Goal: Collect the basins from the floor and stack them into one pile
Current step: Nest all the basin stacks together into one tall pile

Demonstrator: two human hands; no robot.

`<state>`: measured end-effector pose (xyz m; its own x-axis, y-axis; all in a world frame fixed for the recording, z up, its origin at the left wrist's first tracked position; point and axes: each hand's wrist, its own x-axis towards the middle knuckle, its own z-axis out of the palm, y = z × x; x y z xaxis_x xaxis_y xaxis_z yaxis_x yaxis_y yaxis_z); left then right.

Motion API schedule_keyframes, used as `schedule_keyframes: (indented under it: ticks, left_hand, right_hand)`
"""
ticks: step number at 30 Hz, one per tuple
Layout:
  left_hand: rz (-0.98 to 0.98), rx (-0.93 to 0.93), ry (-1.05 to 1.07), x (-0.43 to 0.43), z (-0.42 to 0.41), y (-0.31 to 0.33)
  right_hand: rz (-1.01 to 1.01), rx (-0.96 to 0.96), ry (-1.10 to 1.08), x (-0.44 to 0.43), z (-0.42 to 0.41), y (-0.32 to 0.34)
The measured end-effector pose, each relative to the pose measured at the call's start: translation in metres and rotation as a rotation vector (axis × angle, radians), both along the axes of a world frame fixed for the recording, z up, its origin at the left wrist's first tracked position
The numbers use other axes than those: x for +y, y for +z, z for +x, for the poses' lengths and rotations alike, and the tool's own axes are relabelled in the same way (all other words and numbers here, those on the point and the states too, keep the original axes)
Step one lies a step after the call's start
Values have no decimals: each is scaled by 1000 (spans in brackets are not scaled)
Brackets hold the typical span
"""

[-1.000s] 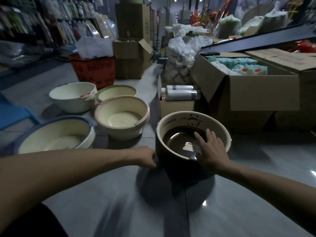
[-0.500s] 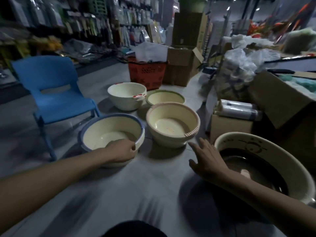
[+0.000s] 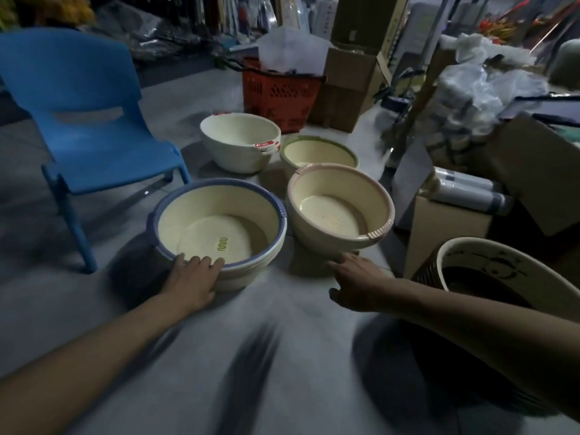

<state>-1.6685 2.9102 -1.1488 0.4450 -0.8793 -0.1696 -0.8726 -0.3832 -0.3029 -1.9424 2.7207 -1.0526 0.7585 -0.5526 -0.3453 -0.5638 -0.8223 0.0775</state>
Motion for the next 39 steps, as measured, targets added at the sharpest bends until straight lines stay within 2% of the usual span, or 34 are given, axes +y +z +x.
schedule_keyframes:
  ticks: [9, 15, 17, 23, 28, 31, 33, 35, 37, 39]
  left_hand:
    - [-125, 207, -27, -41, -26, -12]
    - [-97, 612, -86, -42, -75, 5]
    - [-38, 668, -114, -43, -85, 17]
    - [109, 521, -12, -39, -73, 56]
    - [402, 260, 180, -34, -50, 89]
    - [504, 172, 202, -40, -48, 101]
    - [469, 190, 212, -58, -57, 106]
    - [327, 257, 203, -86, -73, 106]
    - [153, 381, 170, -119, -94, 103]
    - [60, 501, 132, -148, -113, 99]
  right_hand:
    - [112, 101, 9, 1, 35, -19]
    - [261, -2, -33, 4, 56, -15]
    - [310, -45, -100, -1, 58, -18]
    - [478, -306, -536, -13, 64, -60]
    - [746, -377, -639, -18, 58, -87]
    - [846, -446, -662, -31, 55, -88]
    - [890, -465, -690, -46, 49, -84]
    - [933, -514, -776, -64, 45, -80]
    - [973, -602, -859, -86, 41, -75]
    - [1003, -687, -889, -109, 39, -73]
